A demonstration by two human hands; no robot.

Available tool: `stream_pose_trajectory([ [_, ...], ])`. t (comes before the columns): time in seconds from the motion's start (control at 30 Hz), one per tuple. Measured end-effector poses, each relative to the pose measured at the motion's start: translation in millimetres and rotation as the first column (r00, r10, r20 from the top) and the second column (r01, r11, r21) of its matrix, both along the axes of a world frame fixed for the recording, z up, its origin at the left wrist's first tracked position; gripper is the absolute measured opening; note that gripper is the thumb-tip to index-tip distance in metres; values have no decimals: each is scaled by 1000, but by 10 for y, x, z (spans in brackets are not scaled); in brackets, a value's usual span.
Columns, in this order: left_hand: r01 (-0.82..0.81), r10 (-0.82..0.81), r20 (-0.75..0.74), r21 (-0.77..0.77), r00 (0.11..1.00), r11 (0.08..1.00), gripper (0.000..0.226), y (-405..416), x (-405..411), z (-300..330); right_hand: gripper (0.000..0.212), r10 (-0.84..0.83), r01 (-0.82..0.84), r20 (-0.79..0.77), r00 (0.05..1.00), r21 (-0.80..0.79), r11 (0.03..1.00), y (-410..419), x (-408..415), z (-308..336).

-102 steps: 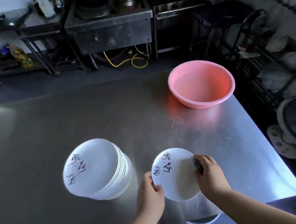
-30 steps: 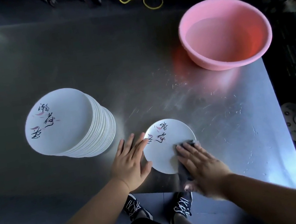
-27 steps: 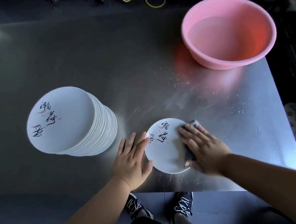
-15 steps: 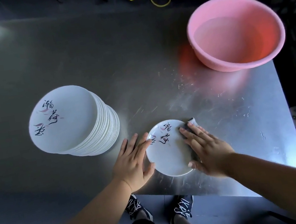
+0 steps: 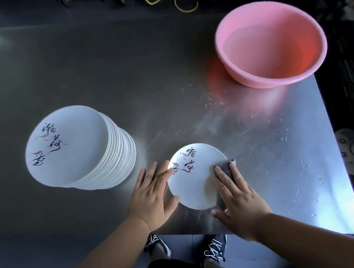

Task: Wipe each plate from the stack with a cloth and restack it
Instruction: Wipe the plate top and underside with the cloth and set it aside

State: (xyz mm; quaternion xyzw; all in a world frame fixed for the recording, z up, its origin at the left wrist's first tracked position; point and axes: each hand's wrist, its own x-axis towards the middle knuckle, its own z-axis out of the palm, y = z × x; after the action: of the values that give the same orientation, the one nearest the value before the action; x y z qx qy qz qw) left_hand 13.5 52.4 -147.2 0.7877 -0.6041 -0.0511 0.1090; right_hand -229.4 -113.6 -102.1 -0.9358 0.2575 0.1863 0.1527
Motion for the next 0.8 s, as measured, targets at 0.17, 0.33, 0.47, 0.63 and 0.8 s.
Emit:
stream_pose_trajectory([
  [0.17, -24, 24, -18, 9, 1000, 1000, 71, -13, -7, 3, 93, -48, 47, 52, 998, 24, 999, -381, 359, 64],
  [0.33, -21, 23, -48, 44, 999, 999, 72, 3, 17, -11, 99, -184, 185, -19, 983, 71, 980, 282, 177, 68],
  [0.47, -14, 18, -60, 59, 998, 998, 73, 4, 33, -52, 105, -217, 219, -25, 976, 156, 963, 394, 141, 209],
  [0.63, -19, 22, -76, 35, 997, 999, 69, 5, 28, -73, 84, -254, 241, 83, 964, 145, 960, -152, 318, 128],
  [0.8, 10, -9, -100, 4, 995, 1000, 71, 28, 25, -80, 90, -261, 263, -39, 965, 102, 959, 415, 232, 60],
])
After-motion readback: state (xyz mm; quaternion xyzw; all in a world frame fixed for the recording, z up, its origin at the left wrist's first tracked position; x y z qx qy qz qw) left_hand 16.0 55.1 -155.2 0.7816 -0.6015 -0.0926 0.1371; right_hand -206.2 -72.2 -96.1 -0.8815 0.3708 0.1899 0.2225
